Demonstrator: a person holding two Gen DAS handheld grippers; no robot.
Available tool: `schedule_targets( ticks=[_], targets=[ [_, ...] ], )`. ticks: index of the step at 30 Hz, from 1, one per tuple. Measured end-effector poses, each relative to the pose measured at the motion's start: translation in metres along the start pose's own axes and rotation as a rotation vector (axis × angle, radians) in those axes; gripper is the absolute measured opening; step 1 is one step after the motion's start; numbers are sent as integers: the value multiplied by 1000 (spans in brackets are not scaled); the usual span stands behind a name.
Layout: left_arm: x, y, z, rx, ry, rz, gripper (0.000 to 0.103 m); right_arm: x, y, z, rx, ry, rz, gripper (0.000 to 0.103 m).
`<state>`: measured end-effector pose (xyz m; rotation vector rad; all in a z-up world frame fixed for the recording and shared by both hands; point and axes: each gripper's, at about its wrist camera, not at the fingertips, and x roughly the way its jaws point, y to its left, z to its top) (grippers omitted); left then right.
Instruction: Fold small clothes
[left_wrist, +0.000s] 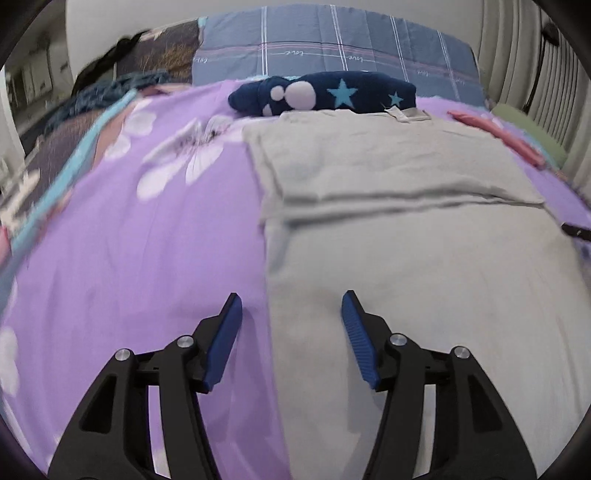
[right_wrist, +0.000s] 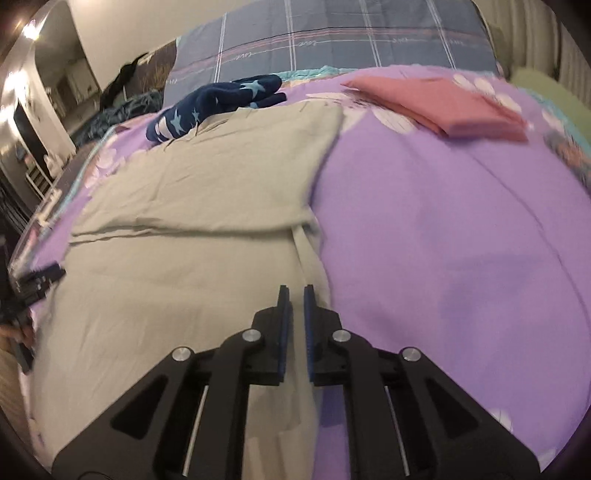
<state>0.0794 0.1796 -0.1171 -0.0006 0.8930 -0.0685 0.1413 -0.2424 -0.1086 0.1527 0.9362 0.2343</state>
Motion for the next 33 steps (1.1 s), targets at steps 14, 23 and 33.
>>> schedule_targets(
  ticks=[14, 23, 33],
  targets=[
    [-44, 4, -63, -40, -7, -141, 51, -43, -12, -65, 76, 3, 16, 12],
    [-76, -6, -104, 17, 5, -221, 51, -83, -19, -121, 141, 21, 113, 18],
    [-120, -21, -154, 67, 16, -312, 49, -122, -20, -181, 205, 62, 331, 26]
  ],
)
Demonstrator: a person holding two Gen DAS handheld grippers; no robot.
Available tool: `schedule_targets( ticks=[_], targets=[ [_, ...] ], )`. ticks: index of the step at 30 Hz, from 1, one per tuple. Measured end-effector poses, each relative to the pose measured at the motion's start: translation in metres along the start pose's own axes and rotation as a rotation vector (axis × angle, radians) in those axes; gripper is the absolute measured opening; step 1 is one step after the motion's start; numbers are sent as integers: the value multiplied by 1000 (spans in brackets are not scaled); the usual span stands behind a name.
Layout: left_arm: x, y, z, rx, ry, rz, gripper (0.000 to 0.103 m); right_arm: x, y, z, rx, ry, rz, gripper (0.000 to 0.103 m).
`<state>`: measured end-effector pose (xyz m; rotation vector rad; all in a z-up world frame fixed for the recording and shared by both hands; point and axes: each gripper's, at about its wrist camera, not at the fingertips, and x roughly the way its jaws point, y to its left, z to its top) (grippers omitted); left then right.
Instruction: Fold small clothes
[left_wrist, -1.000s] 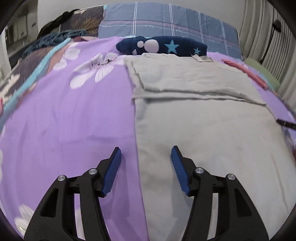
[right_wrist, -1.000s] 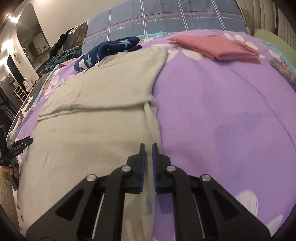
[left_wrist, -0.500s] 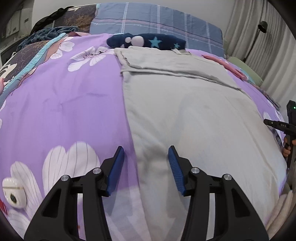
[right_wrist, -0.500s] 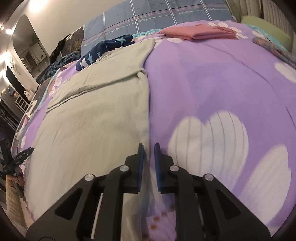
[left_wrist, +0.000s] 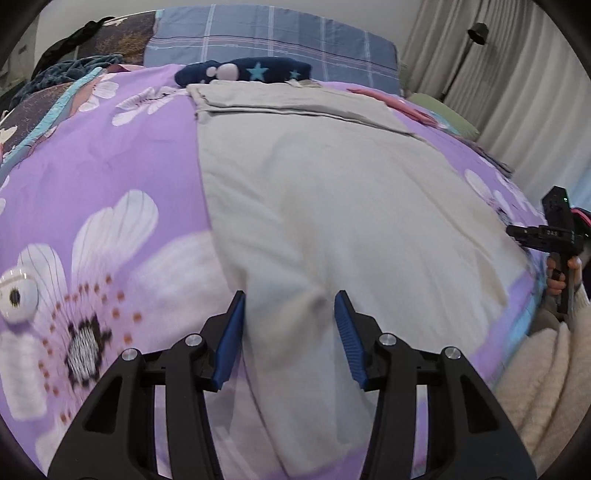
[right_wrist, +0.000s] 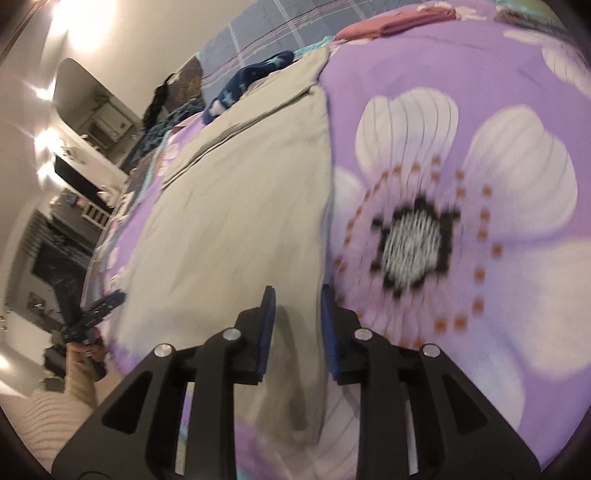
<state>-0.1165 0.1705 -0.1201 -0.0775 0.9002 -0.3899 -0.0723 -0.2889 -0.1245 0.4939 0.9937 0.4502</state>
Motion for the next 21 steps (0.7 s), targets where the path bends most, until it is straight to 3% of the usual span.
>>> schedule_targets(
  ticks=[5, 10, 15, 20, 21],
  targets=[
    [-8, 0, -10, -27, -4, -40, 49, -10, -8, -11, 55, 20, 76, 26],
    [2, 11, -2, -109, -21, -91, 49, 0, -8, -3, 78, 25, 97, 28],
    [-6, 4, -12, -72, 14, -90, 50, -8, -4, -11, 49, 39, 107, 32],
    [-12, 6, -21, -139, 7, -200, 50, 4, 2, -7, 39, 38, 149, 39],
    [-12, 5, -22, -163, 0, -254, 50, 6, 5, -5, 29, 43, 152, 39]
  ],
)
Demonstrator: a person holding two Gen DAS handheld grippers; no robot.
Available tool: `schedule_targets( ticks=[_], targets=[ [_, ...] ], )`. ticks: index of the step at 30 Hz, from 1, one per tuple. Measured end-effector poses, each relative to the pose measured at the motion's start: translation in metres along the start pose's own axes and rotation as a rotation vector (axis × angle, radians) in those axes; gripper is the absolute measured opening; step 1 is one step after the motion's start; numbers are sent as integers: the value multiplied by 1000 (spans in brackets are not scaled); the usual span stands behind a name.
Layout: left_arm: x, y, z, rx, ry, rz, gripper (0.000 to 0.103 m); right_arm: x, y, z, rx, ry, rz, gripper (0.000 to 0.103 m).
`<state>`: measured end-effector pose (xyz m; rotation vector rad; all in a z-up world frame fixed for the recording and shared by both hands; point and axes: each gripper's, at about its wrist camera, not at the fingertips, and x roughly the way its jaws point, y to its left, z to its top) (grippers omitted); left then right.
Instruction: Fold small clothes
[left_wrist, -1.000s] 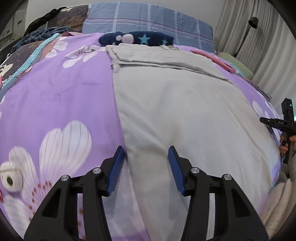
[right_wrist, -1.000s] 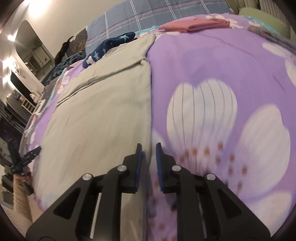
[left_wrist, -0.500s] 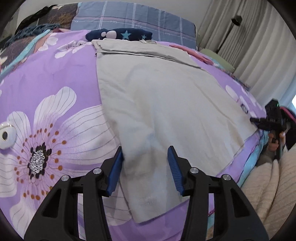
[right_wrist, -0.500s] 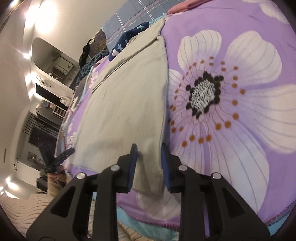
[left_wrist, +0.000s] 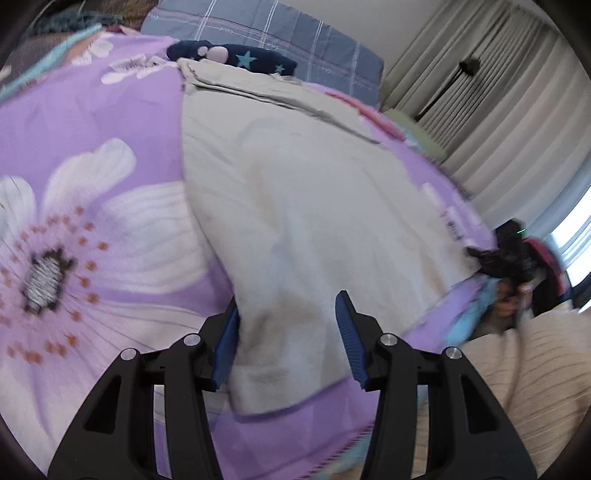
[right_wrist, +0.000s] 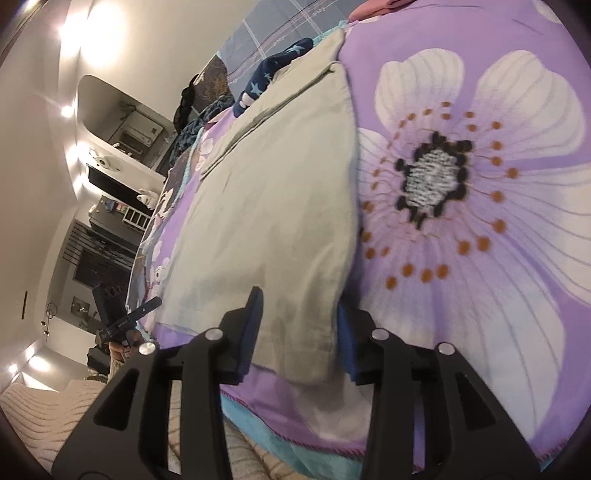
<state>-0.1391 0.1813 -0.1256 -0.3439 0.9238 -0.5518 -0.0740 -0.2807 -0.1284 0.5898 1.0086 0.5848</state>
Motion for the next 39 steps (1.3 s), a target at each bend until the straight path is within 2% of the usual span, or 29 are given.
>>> schedule_targets(
  ticks=[2, 3, 4, 6, 9, 12, 16, 17, 18, 19, 26, 29, 31, 35, 37, 39],
  targets=[
    [1, -6, -1, -19, -18, -103, 48, 3, 2, 3, -8, 7, 4, 39],
    [4, -9, -1, -19, -31, -106, 46, 4, 1, 5, -5, 10, 11, 39],
    [7, -12, 0, -19, -38, -104, 45, 5, 1, 6, 3, 11, 19, 38],
    [13, -15, 6, -22, -52, -80, 32, 5, -1, 7, 13, 15, 15, 35],
    [15, -11, 12, -47, -44, -34, 23, -5, -3, 1, 16, 20, -3, 33],
    [15, -4, 11, -51, -27, 5, 22, -10, -7, -3, 23, 17, 2, 33],
    [18, 7, 17, -89, -30, -6, 22, 4, -8, 7, 45, 4, 29, 33],
    [20, 5, 20, -84, -33, 2, 20, 8, -5, 9, 34, 5, 15, 24],
    [21, 1, 22, -68, -41, 26, 4, 11, -2, 12, 25, 8, -14, 14],
    [20, -3, 25, -54, -52, 43, 3, 13, 0, 13, 25, 9, -27, 2],
    [-30, -35, 50, 35, -252, 71, 2, -30, 12, 30, 38, -151, 128, 2],
    [-56, -56, 69, 86, -353, 67, 2, -59, 32, 41, -16, -243, 184, 2],
    [-67, -71, 77, 115, -388, 68, 2, -79, 47, 47, -59, -302, 195, 2],
    [-102, -108, 78, 188, -477, 39, 2, -142, 76, 42, -161, -453, 259, 2],
    [-123, -129, 67, 230, -514, 41, 3, -175, 93, 26, -243, -506, 247, 2],
    [-137, -146, 54, 256, -530, 42, 3, -195, 106, 12, -318, -530, 195, 2]
  ],
)
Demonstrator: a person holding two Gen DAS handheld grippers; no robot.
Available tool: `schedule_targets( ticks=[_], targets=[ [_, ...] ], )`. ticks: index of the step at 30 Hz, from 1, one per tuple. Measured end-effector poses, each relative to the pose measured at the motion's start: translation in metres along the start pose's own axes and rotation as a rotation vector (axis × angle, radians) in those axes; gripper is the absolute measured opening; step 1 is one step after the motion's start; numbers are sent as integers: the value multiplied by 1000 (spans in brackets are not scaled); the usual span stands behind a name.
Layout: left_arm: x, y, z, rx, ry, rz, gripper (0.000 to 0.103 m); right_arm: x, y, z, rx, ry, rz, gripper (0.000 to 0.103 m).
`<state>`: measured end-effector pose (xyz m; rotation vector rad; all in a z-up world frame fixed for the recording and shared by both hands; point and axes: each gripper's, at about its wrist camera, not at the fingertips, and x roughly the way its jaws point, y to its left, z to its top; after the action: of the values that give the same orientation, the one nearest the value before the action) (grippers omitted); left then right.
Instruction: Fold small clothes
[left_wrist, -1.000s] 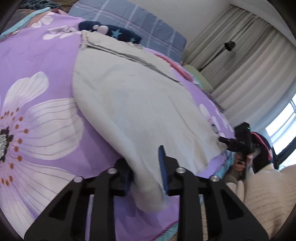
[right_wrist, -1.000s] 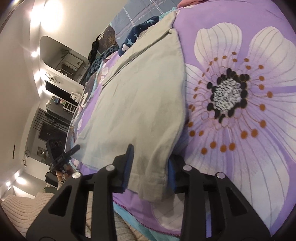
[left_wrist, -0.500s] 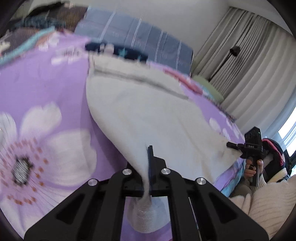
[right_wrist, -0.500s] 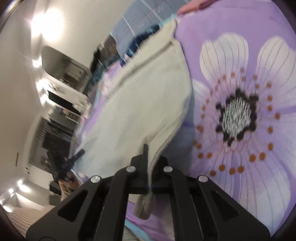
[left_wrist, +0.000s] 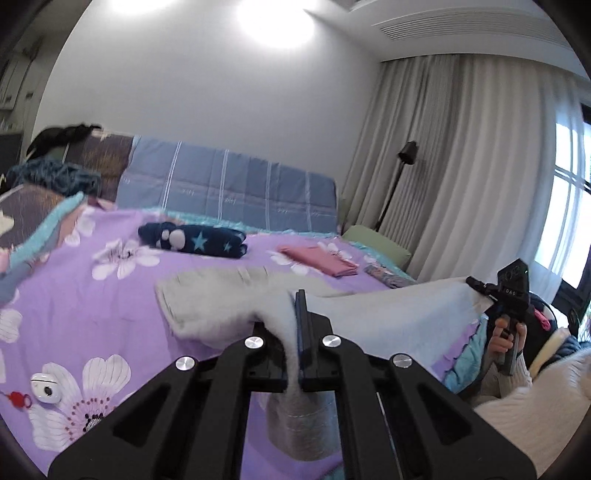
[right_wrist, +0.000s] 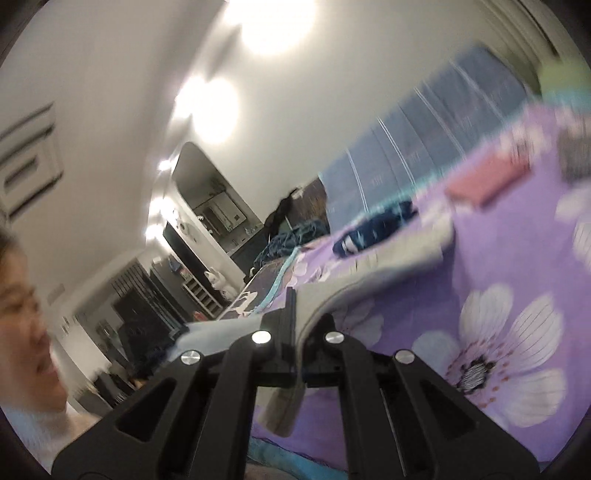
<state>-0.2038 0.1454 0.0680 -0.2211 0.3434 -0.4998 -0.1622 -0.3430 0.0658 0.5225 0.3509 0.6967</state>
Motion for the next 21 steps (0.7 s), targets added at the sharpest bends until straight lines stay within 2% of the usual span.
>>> schedule_targets(
  ticks=[3, 8, 12, 17, 21],
  targets=[
    [-3, -14, -6, 18, 21, 22, 3, -1, 12, -3, -67, 31, -106, 2],
    [35, 8, -21, -32, 114, 52, 3, 45, -43, -12, 89, 96, -113, 2],
    [85, 49, -19, -117, 191, 56, 3, 86, -91, -8, 209, 130, -128, 2],
    [153, 88, -1, -153, 261, 93, 3, 157, -134, 16, 238, 184, -213, 2],
    [219, 128, 5, -187, 332, 144, 3, 211, -176, 19, 280, 248, -281, 2]
  ],
)
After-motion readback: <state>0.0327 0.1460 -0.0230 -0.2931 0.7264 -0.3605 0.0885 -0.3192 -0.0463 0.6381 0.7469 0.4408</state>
